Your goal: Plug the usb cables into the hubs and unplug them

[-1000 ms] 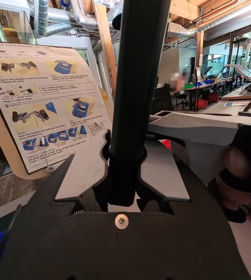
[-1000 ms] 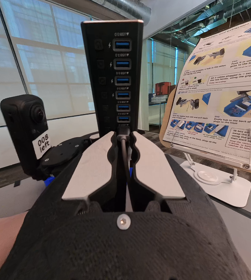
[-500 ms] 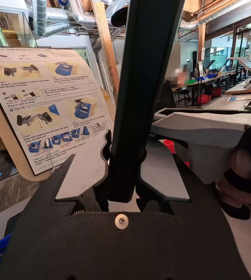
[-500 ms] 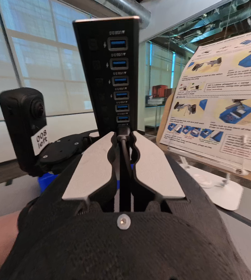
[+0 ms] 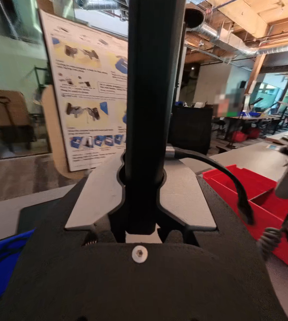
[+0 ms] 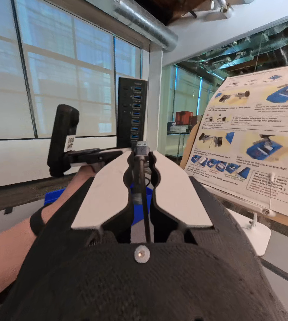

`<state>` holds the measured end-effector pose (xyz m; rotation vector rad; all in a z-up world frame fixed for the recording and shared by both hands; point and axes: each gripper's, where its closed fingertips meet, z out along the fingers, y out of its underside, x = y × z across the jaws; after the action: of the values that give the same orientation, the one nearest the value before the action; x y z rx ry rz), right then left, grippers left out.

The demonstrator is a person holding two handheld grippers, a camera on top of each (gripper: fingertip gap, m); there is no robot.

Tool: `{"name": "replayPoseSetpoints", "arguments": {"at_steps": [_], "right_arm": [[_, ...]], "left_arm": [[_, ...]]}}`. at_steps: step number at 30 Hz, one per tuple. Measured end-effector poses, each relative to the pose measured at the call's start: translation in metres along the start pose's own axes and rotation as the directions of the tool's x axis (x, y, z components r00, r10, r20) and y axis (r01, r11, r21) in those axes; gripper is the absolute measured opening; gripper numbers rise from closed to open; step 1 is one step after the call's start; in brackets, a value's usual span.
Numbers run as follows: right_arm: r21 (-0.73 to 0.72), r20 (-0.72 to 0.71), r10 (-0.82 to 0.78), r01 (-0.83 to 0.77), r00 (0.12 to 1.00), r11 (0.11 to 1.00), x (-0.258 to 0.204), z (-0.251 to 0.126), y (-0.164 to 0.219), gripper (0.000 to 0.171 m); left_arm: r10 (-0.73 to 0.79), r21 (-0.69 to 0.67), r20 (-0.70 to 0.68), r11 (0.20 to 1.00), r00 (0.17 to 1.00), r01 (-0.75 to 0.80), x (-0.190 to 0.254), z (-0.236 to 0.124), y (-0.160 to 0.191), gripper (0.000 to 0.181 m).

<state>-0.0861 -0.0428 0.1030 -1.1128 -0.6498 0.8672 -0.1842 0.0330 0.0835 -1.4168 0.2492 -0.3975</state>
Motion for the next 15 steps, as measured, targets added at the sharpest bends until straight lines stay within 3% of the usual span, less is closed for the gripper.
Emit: {"name": "replayPoseSetpoints", "arguments": {"at_steps": [1,5,8,11,15], "right_arm": [[0.005,0.013,0.008,-0.008,1.000,1.000,0.000,-0.001,-0.005,0.017],[-0.094,0.117,0.115,-0.105,0.986,0.990,0.007,-0.001,-0.015,0.017],[-0.157,0.178,0.177,-0.149,0.968,0.976,0.014,-0.005,-0.029,0.018],[-0.191,0.171,0.124,-0.091,0.977,0.977,0.027,-0.012,-0.056,0.017],[-0.163,0.097,-0.035,0.051,0.995,0.985,0.053,-0.028,-0.126,0.017]], "left_arm": [[0.034,0.010,0.022,0.999,0.999,-0.034,-0.008,-0.005,-0.006,0.031],[0.151,0.075,0.001,0.986,0.989,-0.150,-0.001,-0.019,-0.031,0.031],[0.128,0.072,-0.048,0.990,0.991,-0.124,0.004,-0.025,-0.039,0.031],[0.107,0.073,-0.070,0.992,0.992,-0.102,0.002,-0.031,-0.045,0.031],[0.113,0.061,-0.077,0.992,0.991,-0.108,0.001,-0.034,-0.048,0.031]]}}
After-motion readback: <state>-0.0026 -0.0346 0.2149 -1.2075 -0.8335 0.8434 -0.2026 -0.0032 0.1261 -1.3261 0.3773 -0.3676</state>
